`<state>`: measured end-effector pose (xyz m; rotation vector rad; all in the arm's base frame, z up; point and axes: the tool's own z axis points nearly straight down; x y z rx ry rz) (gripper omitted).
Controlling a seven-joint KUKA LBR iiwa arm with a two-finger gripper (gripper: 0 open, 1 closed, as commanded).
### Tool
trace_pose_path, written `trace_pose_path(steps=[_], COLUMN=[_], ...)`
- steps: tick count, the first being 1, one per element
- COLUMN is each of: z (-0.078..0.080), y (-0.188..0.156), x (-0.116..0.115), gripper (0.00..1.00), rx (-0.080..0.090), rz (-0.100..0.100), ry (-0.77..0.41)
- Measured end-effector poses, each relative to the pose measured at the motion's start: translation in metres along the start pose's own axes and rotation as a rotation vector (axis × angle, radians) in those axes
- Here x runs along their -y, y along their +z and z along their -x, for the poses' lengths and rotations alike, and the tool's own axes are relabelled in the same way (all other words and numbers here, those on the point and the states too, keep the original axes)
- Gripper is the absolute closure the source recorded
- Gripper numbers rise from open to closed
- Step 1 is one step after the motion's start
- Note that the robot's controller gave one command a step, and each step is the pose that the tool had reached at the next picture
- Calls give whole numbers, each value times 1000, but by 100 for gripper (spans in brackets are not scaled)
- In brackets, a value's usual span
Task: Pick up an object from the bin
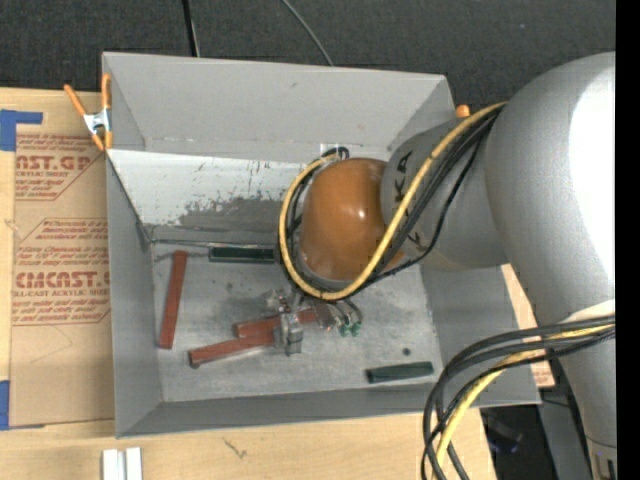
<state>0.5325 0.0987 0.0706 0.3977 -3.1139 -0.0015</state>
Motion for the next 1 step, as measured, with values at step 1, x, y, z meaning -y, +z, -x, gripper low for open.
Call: trace_pose_path(steps=[1], z=[4], y=[-199], x=[26], gripper=[100], rx=[9], rz=[-2], ry=[-53])
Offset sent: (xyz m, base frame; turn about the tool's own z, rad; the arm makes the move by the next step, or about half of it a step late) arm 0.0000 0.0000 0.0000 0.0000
